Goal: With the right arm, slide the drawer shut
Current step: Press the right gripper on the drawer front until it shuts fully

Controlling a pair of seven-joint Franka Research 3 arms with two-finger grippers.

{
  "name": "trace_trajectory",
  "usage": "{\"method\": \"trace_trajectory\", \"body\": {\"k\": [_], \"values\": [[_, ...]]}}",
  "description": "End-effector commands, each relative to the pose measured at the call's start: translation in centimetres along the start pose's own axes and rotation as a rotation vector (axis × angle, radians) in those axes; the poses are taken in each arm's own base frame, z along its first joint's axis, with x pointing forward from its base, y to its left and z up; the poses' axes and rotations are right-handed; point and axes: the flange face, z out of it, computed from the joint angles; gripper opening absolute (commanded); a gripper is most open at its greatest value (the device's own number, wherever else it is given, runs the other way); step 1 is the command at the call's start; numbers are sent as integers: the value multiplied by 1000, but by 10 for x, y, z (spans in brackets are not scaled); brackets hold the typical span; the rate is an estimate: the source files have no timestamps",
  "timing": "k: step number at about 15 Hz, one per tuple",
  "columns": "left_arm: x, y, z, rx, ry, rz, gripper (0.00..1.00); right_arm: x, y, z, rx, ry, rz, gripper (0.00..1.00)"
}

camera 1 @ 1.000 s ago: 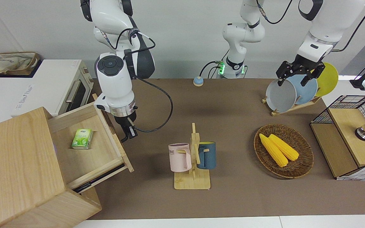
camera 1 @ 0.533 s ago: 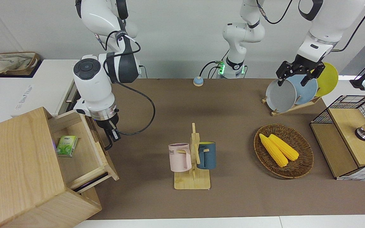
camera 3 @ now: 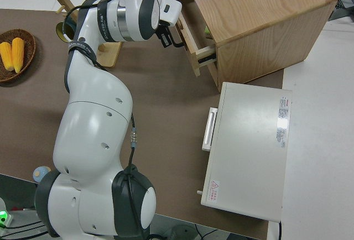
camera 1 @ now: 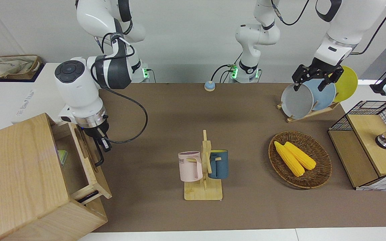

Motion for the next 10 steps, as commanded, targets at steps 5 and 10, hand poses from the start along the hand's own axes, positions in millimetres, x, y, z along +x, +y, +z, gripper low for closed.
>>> {"method": "trace_trajectory", "body": {"k": [5, 10], "values": [[4, 0, -2, 14, 7, 8, 998, 48, 22, -7, 31, 12, -23, 0], [4, 0, -2, 16, 7, 8, 995, 69, 38, -6, 27, 8, -23, 0]]}}
